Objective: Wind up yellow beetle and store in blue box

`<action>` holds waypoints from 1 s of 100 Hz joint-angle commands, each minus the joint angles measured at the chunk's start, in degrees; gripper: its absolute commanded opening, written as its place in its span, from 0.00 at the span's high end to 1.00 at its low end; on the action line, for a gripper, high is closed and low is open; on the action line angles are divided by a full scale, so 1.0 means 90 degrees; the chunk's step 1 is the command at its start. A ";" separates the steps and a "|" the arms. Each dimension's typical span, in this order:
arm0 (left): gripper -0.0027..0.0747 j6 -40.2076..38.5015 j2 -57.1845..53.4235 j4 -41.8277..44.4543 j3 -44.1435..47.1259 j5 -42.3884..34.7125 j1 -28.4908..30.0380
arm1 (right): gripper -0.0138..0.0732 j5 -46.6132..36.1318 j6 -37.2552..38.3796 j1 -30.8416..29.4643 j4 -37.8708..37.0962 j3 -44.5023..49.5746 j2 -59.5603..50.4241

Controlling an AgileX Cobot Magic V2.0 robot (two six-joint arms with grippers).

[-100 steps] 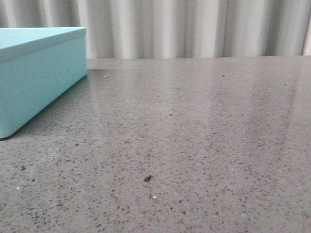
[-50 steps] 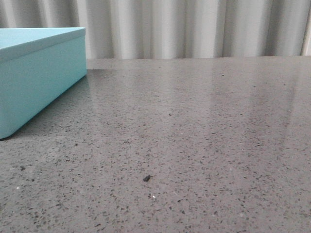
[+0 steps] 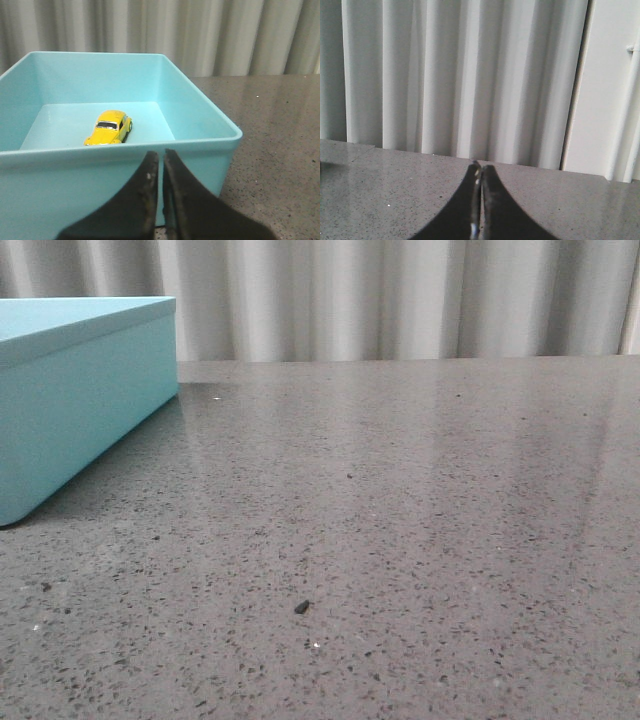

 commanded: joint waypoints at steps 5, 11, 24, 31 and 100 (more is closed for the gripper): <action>0.99 -0.0014 0.0134 -0.0121 0.0025 -0.0421 -0.0040 | 0.90 -0.0535 -0.0044 0.0019 0.0038 -0.0157 0.0146; 0.99 -0.0014 0.0134 -0.0106 0.0221 -0.0545 -0.0040 | 0.90 -0.0521 -0.0044 0.0019 0.0038 -0.0157 0.0146; 0.99 -0.0014 0.0134 0.0654 0.0907 -0.1289 -0.0040 | 0.90 -0.0507 -0.0044 0.0019 0.0038 -0.0157 0.0146; 0.99 -0.0014 0.0134 0.1170 0.1260 -0.1967 -0.0040 | 0.90 -0.0507 -0.0044 0.0019 0.0038 -0.0157 0.0146; 0.99 0.0004 0.0134 0.1583 0.1370 -0.0333 -0.0040 | 0.90 -0.0507 -0.0032 0.0019 0.0038 -0.0157 0.0146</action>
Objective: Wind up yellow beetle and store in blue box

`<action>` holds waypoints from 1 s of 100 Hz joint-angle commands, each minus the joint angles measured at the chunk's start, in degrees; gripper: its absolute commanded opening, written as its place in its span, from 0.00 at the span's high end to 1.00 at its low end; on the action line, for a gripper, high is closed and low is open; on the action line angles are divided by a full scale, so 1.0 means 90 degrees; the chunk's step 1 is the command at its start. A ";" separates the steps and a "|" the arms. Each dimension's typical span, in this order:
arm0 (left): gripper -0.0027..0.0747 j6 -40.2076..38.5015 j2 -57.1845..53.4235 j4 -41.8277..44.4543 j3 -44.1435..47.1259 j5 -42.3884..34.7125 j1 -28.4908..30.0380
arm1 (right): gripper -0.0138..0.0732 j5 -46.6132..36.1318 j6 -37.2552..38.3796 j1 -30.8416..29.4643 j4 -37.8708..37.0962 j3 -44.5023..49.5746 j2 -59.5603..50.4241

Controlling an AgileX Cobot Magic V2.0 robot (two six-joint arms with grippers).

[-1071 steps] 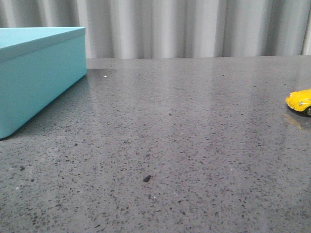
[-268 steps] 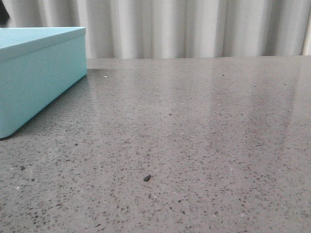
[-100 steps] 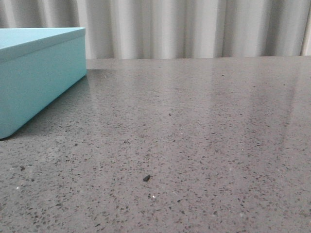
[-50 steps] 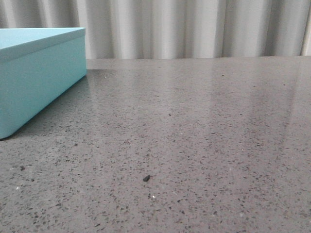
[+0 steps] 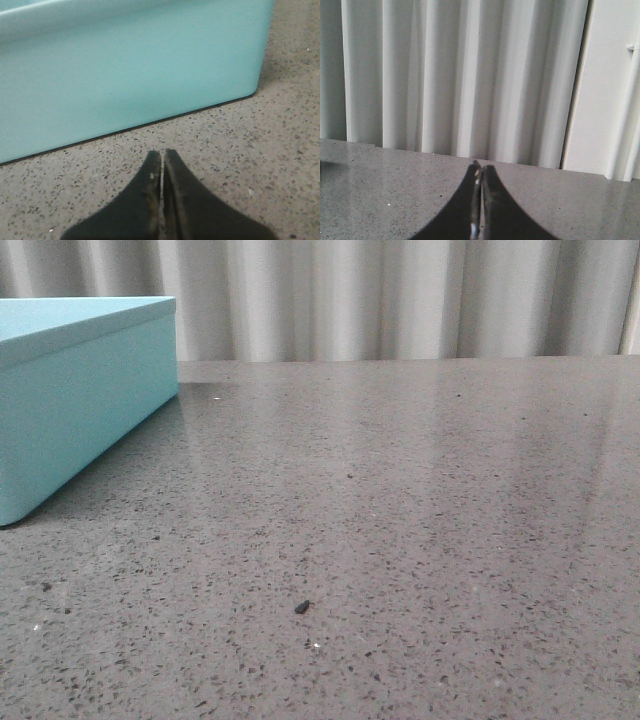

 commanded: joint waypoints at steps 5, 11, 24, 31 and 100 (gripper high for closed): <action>0.99 -0.0009 0.0096 -0.0027 0.0163 -0.0398 -0.0040 | 0.90 -0.0502 -0.0032 0.0019 0.0038 -0.0157 0.0132; 0.99 -0.0009 0.0096 -0.0027 0.0163 -0.0398 -0.0040 | 0.90 -0.0502 -0.0032 0.0019 0.0038 -0.0157 0.0132; 0.99 -0.0009 0.0096 -0.0027 0.0163 -0.0398 -0.0040 | 0.90 -0.0502 -0.0032 0.0019 0.0038 -0.0157 0.0132; 0.99 -0.0009 0.0096 -0.0027 0.0163 -0.0398 -0.0040 | 0.90 -0.0502 -0.0032 0.0019 0.0038 -0.0157 0.0132; 0.99 -0.0009 0.0096 -0.0027 0.0163 -0.0398 -0.0040 | 0.90 -0.1043 -0.0032 0.0019 -0.0235 0.1929 0.0160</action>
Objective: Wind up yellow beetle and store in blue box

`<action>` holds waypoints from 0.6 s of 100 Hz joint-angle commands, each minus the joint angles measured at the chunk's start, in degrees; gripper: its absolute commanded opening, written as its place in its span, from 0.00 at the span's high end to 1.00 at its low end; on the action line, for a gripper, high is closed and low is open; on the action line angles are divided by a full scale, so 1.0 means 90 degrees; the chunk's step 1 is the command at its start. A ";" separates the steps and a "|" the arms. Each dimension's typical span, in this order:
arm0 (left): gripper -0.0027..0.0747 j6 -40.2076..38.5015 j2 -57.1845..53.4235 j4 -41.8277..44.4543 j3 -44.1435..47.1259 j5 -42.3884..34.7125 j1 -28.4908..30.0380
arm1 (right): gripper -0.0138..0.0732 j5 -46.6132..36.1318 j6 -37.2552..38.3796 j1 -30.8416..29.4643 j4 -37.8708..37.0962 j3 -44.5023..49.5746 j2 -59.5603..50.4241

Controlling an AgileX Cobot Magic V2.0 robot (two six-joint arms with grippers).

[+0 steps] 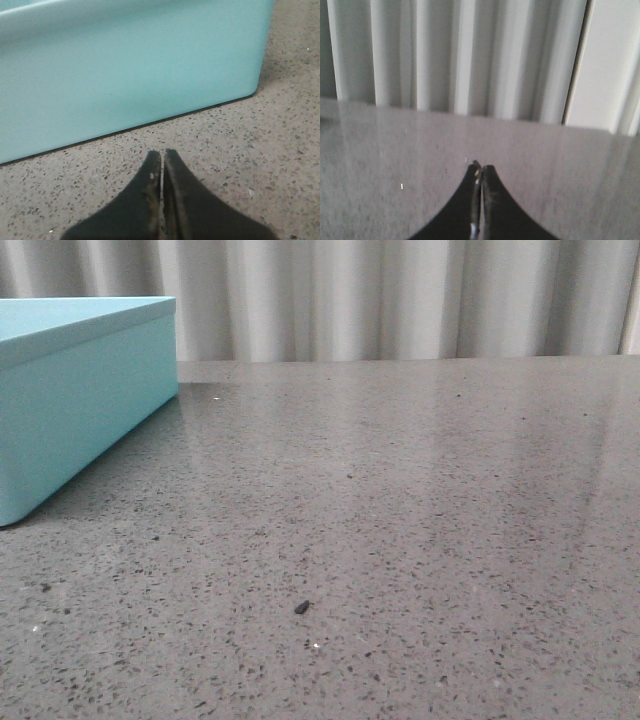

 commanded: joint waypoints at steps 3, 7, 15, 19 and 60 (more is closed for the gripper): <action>0.99 -0.0022 0.0096 -0.0027 0.0163 -0.0398 -0.0040 | 0.90 -0.0531 -0.0032 0.0019 -0.0280 0.0549 0.0136; 0.99 -0.0022 0.0096 -0.0027 0.0163 -0.0398 -0.0040 | 0.90 -0.0531 -0.0032 0.0019 -0.0404 0.0784 0.0136; 0.99 -0.0022 0.0096 -0.0027 0.0163 -0.0398 -0.0040 | 0.90 -0.0531 -0.0032 0.0007 -0.0684 0.1103 0.0122; 0.99 -0.0022 0.0096 -0.0027 0.0163 -0.0398 -0.0040 | 0.90 -0.0531 -0.0032 0.0007 -0.0779 0.1196 0.0079; 0.99 -0.0022 0.0096 -0.0027 0.0163 -0.0412 -0.0040 | 0.90 -0.0531 -0.0032 -0.0007 -0.1032 0.1615 -0.1043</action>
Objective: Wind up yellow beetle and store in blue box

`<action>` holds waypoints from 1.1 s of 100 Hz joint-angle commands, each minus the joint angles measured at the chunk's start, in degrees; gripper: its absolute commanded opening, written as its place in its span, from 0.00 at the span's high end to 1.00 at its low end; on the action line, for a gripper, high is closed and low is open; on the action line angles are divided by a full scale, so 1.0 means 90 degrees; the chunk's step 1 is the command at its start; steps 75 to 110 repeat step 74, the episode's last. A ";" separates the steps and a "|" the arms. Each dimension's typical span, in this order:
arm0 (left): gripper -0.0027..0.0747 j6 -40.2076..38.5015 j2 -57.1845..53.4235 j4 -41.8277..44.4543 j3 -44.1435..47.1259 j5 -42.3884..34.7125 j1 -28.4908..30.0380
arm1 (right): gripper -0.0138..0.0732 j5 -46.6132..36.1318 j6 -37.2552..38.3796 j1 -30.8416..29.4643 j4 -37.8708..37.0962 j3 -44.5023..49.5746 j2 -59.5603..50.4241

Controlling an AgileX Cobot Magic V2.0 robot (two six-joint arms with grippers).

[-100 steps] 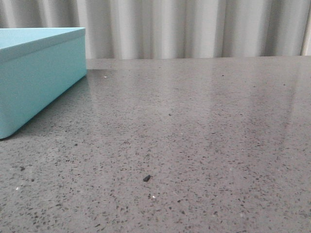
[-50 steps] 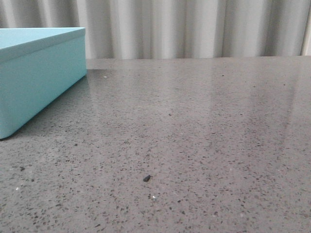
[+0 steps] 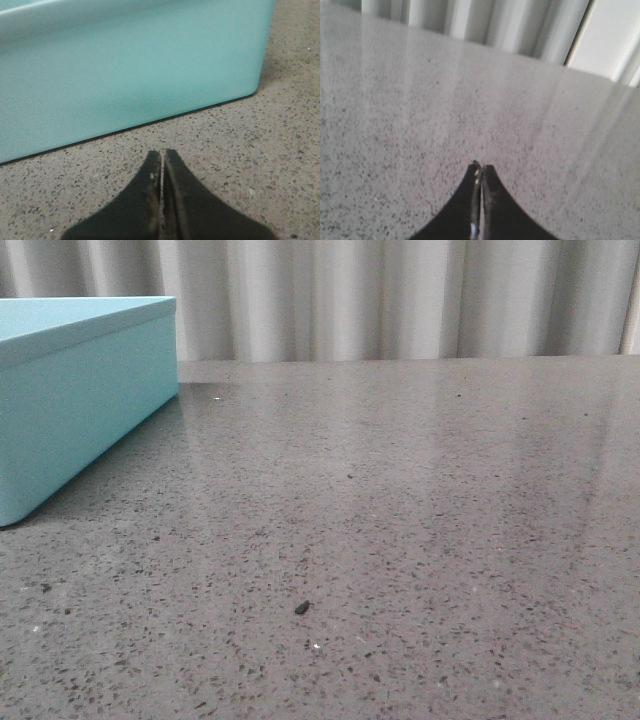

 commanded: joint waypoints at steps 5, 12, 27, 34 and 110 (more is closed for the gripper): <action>0.99 -0.0022 0.0096 -0.0029 0.0163 -0.0426 -0.0040 | 0.90 -0.0547 -0.0032 -0.0007 -0.0104 0.0176 -0.0155; 0.99 -0.0022 0.0096 -0.0029 0.0163 -0.0426 -0.0040 | 0.90 -0.0547 -0.0032 -0.0007 -0.0104 0.0176 -0.0185; 0.99 -0.0022 0.0096 -0.0029 0.0163 -0.0426 -0.0040 | 0.90 0.0923 0.0047 -0.0007 -0.0104 0.0176 -0.0185; 0.99 -0.0022 0.0096 -0.0029 0.0163 -0.0426 -0.0040 | 0.90 0.0923 0.0047 -0.0007 -0.0104 0.0176 -0.0185; 0.99 -0.0022 0.0096 -0.0029 0.0163 -0.0426 -0.0040 | 0.90 0.0947 0.0047 -0.0007 -0.0104 0.0176 -0.0185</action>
